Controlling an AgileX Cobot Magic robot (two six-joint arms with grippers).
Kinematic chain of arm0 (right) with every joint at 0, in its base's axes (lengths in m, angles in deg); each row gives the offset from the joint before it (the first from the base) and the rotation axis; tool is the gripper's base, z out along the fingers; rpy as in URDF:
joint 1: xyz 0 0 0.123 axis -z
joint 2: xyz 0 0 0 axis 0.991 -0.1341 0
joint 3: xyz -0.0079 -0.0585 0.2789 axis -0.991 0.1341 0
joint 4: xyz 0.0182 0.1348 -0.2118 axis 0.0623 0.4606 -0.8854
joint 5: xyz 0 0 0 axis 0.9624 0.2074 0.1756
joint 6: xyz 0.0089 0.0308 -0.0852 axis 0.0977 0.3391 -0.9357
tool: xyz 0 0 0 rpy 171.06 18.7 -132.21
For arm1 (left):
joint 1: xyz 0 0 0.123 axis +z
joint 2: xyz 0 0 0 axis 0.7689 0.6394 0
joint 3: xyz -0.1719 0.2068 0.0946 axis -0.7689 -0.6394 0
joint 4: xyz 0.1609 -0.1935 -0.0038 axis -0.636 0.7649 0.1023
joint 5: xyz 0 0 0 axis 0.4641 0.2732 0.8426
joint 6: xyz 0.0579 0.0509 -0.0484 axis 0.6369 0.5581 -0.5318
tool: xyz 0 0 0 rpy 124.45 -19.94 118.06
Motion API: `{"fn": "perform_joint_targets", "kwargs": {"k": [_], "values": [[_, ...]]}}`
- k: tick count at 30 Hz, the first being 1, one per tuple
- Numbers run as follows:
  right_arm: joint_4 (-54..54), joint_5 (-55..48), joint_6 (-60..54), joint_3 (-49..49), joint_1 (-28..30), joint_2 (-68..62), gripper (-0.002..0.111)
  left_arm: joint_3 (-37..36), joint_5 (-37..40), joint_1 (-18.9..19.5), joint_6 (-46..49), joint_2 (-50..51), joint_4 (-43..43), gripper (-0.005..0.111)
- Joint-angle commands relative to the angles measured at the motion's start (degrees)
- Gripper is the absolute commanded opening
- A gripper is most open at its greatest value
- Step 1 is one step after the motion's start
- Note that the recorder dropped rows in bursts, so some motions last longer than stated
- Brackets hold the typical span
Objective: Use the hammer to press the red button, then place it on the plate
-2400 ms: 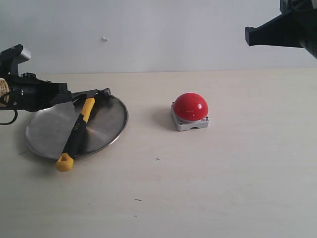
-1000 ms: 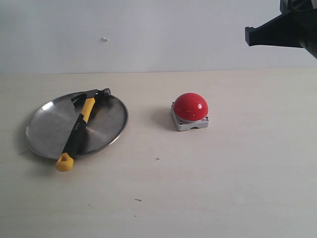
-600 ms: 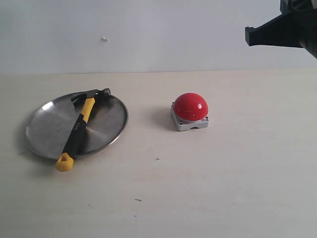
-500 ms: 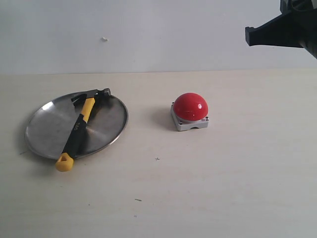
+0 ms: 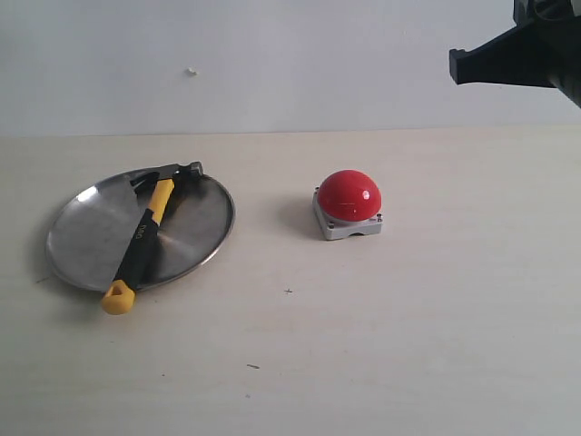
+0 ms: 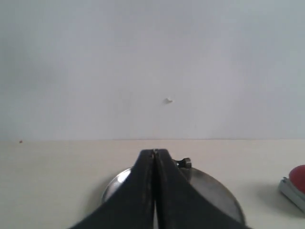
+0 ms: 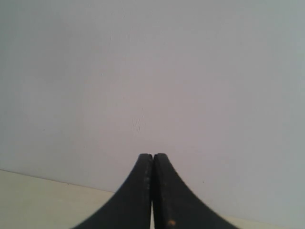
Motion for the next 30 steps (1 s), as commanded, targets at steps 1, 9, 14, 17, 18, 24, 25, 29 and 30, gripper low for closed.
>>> {"fn": "perform_joint_targets", "kwargs": {"k": [1, 9, 14, 17, 18, 24, 25, 29, 30], "values": [[0.0, 0.7, 0.0, -0.1, 0.1, 0.3, 0.0, -0.3, 8.9, 1.9, -2.8, -5.2, 0.2, 0.0], [-0.1, 0.7, 0.0, -0.1, 0.1, 0.3, 0.0, -0.3, 23.4, 3.3, -2.6, -15.5, 0.2, 0.0], [-0.1, 0.7, 0.0, -0.1, 0.1, 0.3, 0.0, -3.5, 25.9, 3.3, -2.8, -20.9, 0.5, 0.0], [-0.1, 0.7, 0.0, -0.1, 0.1, 0.3, 0.0, -5.9, 25.6, 3.3, -2.8, -23.6, 0.5, 0.0], [-0.1, 0.7, 0.0, -0.1, 0.1, 0.3, 0.0, -6.5, 25.5, 3.3, -2.9, -24.3, 0.5, 0.0], [0.1, 0.7, 0.0, -0.1, 0.1, 0.3, 0.0, -8.8, 25.3, 3.3, -4.2, -28.7, 0.5, 0.0], [0.1, 0.7, 0.0, -0.1, 0.1, 0.3, 0.0, -8.8, 25.3, 3.3, -4.2, -28.9, 0.5, 0.0], [0.1, 0.7, 0.0, -0.1, 0.1, 0.3, 0.0, -8.8, 25.5, 3.3, -4.4, -28.9, 0.5, 0.0], [0.1, 0.7, 0.0, -0.1, 0.1, 0.3, 0.0, -8.8, 25.8, 3.3, -4.4, -28.9, 0.5, 0.0]]}}
